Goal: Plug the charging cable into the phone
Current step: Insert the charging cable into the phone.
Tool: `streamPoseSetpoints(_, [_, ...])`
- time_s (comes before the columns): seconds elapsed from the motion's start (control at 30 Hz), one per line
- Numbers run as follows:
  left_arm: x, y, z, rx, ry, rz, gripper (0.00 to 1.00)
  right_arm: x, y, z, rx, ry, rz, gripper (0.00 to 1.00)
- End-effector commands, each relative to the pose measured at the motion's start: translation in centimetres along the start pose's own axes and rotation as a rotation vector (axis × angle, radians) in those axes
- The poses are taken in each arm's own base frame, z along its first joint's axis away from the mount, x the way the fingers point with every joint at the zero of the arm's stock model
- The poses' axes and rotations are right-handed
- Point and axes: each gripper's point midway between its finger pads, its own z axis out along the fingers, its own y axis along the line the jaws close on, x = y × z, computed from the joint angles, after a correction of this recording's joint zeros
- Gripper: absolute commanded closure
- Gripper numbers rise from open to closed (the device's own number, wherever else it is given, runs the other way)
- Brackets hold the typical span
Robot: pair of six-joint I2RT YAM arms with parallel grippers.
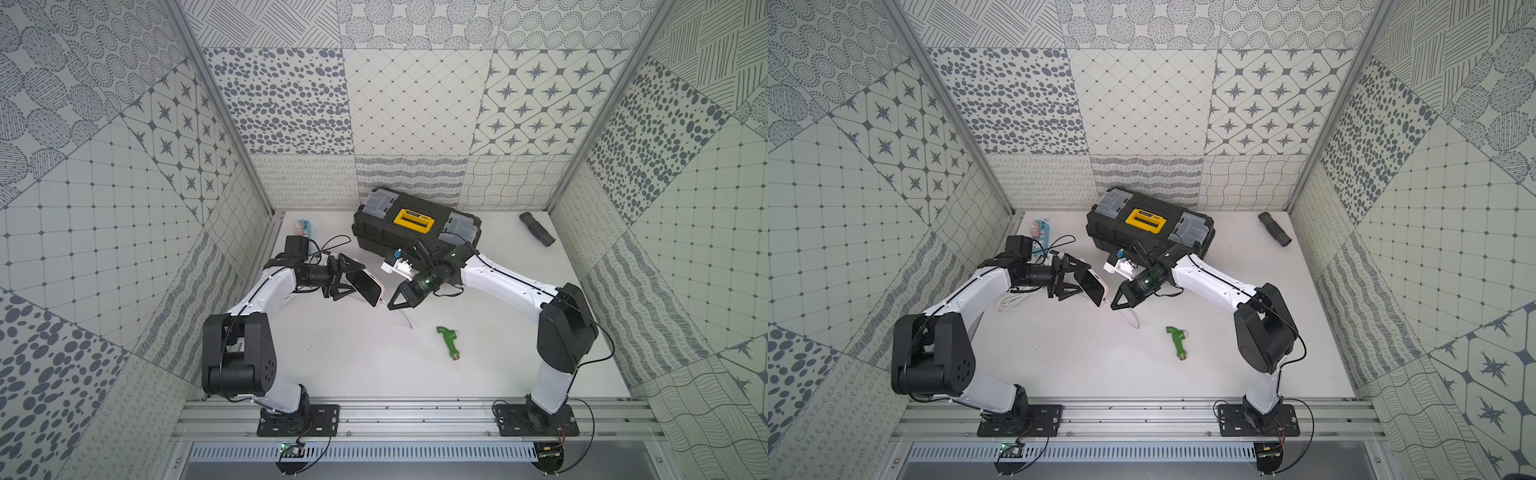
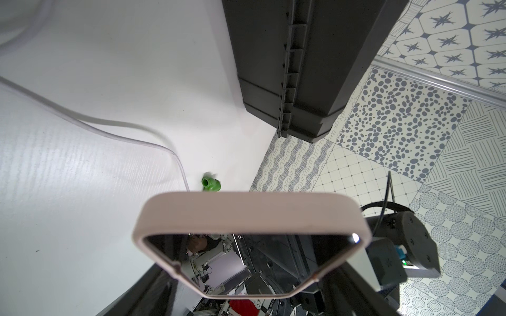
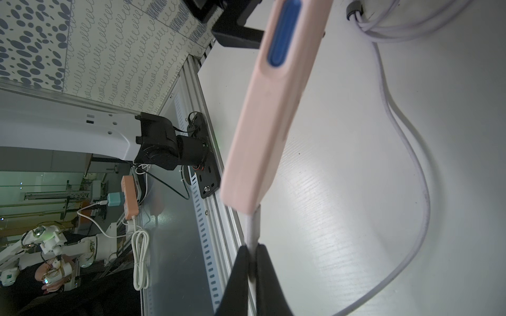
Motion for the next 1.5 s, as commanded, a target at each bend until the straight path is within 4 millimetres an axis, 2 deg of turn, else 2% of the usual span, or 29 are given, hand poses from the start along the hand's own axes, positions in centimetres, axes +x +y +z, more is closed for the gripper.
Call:
streamPoseSetpoints(0.0, [1.1, -2.0, -0.1, 0.084, 0.055, 0.061, 1.0, -0.7, -0.2, 0.3, -0.017, -0.011, -0.019, 1.0])
streamPoseSetpoints(0.67, [2.0, -1.3, 0.1, 0.12, 0.054, 0.12, 1.0, -1.1, 0.2, -0.5, -0.026, -0.034, -0.025, 1.0])
streamPoseSetpoints(1.47, [1.6, -3.4, -0.1, 0.236, 0.051, 0.147, 1.0, -1.4, 0.1, -0.4, -0.068, -0.05, 0.001, 1.0])
